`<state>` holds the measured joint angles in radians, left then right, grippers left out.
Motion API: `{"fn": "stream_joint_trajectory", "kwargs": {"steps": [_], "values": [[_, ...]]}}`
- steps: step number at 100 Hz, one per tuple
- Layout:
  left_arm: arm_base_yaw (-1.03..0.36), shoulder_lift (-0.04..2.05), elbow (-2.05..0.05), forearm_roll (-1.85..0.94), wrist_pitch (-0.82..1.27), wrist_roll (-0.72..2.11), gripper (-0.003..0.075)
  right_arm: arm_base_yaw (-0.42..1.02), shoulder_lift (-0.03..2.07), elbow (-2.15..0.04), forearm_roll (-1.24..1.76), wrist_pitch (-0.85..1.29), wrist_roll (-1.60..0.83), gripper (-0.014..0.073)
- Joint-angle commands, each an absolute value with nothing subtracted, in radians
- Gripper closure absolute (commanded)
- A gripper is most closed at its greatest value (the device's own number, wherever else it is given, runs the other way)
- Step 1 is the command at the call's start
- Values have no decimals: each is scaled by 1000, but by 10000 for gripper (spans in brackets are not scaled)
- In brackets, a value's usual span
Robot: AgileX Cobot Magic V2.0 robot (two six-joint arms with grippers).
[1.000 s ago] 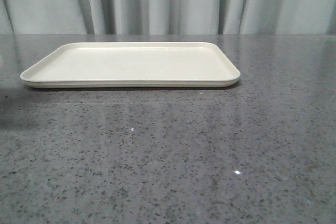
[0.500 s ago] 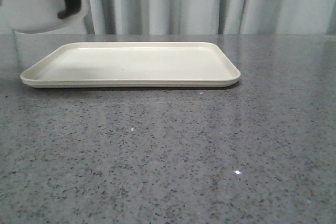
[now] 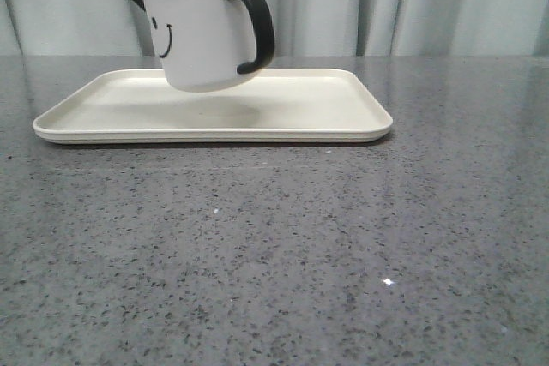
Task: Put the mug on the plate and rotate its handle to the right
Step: 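Carry the mug over the cream tray and lower it onto it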
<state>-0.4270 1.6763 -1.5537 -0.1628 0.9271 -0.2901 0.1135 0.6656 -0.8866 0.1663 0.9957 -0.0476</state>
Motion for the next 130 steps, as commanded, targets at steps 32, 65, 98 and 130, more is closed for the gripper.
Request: {"fn": "stream_joint_trajectory", "kwargs": {"steps": [32,65,98,130], "values": [[-470,1708,-1627,-104,888,-369,741,104,673,-919,176,939,-53,-55],[-470,1718,-1627,-72,893,-369,741,104,673,-919,176,939,-53,-55],[-470,1718,-1627,-72,907,-369,741,104,673,-919,176,939,-53,-55],[-470,1718,-1627,-67,911,-369,741,104,673,-919,176,939,-53,-55]]}}
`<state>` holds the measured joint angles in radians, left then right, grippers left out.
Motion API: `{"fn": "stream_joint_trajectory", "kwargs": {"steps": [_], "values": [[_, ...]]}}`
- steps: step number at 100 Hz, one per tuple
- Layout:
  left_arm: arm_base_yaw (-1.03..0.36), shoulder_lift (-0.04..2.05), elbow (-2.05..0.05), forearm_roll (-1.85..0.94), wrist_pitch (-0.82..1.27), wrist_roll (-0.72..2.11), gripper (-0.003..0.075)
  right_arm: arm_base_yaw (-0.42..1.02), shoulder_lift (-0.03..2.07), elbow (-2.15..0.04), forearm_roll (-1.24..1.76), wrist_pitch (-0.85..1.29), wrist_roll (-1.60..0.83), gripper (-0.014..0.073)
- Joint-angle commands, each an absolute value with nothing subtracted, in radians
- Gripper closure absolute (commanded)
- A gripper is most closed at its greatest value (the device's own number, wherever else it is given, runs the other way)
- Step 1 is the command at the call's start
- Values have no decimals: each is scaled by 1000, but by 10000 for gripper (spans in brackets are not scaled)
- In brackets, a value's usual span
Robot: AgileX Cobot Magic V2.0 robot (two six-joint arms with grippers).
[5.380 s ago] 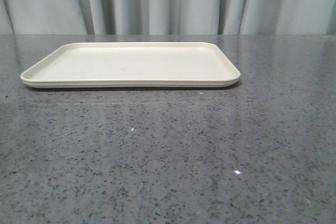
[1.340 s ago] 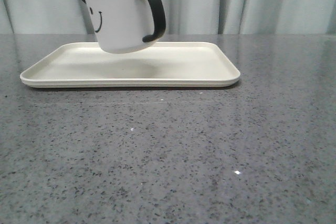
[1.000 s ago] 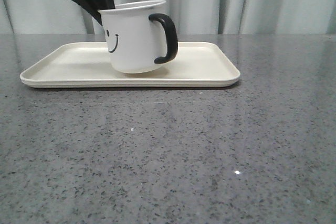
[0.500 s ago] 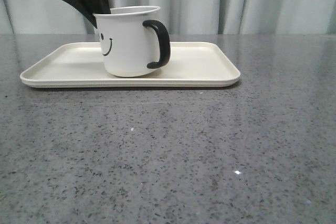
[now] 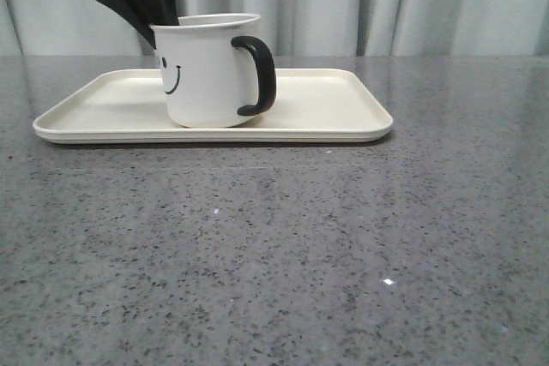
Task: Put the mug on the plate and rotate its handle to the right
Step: 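Carry the mug over the cream tray and lower it onto it, then open the left gripper and raise it away from the mug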
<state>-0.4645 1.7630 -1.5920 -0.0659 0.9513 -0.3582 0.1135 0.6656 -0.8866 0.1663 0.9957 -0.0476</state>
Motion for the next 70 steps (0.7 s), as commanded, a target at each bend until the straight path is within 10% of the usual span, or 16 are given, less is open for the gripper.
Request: {"fn": "stream_joint_trajectory", "kwargs": {"steps": [1,70], "values": [[-470,1718,-1627,-67,911,-369,741,104,673,-919,176,939,-53,-55],[-472,1718,-1627,-45,917,-369,741,104,673,-919,176,939,-53,-55]]}}
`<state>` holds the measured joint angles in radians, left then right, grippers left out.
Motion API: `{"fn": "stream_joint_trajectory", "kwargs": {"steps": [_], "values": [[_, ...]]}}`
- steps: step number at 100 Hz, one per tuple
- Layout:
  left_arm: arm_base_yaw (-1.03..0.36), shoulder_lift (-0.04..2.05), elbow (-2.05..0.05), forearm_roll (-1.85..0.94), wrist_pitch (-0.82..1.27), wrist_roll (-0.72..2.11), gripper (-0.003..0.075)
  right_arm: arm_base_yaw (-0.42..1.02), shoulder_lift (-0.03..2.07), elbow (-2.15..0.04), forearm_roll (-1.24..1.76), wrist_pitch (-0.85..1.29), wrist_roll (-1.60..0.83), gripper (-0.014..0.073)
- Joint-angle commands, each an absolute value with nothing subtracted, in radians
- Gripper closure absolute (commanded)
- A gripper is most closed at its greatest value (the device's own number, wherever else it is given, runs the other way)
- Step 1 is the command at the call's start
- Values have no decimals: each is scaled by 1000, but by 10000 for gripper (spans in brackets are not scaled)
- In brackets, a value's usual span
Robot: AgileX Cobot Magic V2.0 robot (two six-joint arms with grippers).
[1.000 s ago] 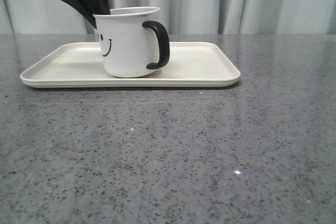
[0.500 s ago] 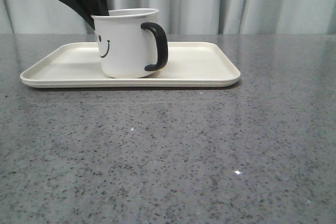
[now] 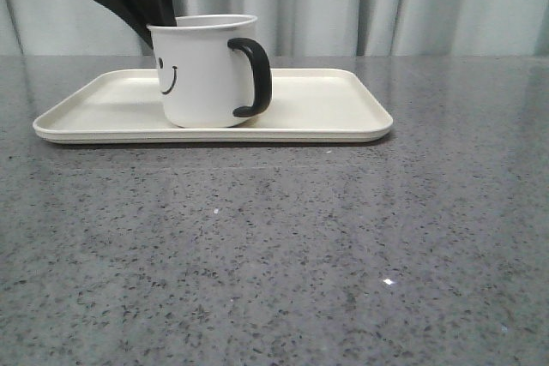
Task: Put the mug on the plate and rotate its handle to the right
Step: 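Open the left gripper and raise it away from the mug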
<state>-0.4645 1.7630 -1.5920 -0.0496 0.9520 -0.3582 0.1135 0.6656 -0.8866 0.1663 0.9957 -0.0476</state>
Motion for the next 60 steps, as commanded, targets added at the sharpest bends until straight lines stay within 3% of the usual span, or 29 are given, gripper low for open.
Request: {"fn": "stream_joint_trajectory", "kwargs": {"steps": [1,51,60], "values": [[-472,1718,-1627,-45,917,-369,741,104,673,-919,176,939,-53,-55],[-487,1718,-1627,-27,915,-369,736,104,673,-919,176,939,-53,-55],[-487,1718,-1627,-27,915,-363,684,104,673,-919,176,939,-53,-55]]}}
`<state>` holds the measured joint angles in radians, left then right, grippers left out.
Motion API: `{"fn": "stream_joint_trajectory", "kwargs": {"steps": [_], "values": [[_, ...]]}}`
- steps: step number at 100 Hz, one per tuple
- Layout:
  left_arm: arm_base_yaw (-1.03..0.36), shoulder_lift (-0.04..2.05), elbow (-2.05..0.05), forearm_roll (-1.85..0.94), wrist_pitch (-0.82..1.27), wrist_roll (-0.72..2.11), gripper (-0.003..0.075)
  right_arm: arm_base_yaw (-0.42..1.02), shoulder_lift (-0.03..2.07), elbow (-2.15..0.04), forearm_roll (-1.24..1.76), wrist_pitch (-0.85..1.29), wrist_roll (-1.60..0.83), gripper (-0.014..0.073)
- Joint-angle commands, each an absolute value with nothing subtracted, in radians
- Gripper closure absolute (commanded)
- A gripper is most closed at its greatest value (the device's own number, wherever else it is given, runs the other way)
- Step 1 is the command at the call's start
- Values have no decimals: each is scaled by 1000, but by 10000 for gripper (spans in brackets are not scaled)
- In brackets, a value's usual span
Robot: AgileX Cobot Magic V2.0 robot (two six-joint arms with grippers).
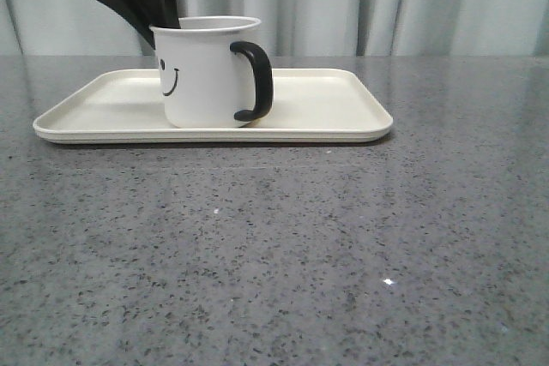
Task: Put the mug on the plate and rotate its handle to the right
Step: 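Open the left gripper and raise it away from the mug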
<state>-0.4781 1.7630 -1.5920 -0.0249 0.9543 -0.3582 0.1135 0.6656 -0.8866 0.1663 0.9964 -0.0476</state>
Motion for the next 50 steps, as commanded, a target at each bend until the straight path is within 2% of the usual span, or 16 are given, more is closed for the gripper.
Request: {"fn": "stream_joint_trajectory", "kwargs": {"steps": [1,11,15,28,38,50], "values": [[-487,1718,-1627,-27,915,-363,677,104,673,-919,176,939,-53,-55],[-487,1718,-1627,-27,913,-361,544,104,673,-919,176,939,-53,-55],[-487,1718,-1627,-27,913,-361,461,104,673,-919,176,939,-53,-55],[-487,1718,-1627,-27,910,-361,271,104,673,-919,176,939,-53,-55],[-487,1718,-1627,-27,897,-361,201,104,673,-919,176,939,-53,-55],[-487,1698,-1627,-25,870,-361,199,104,673,-919,176,939,-53,-55]]}}
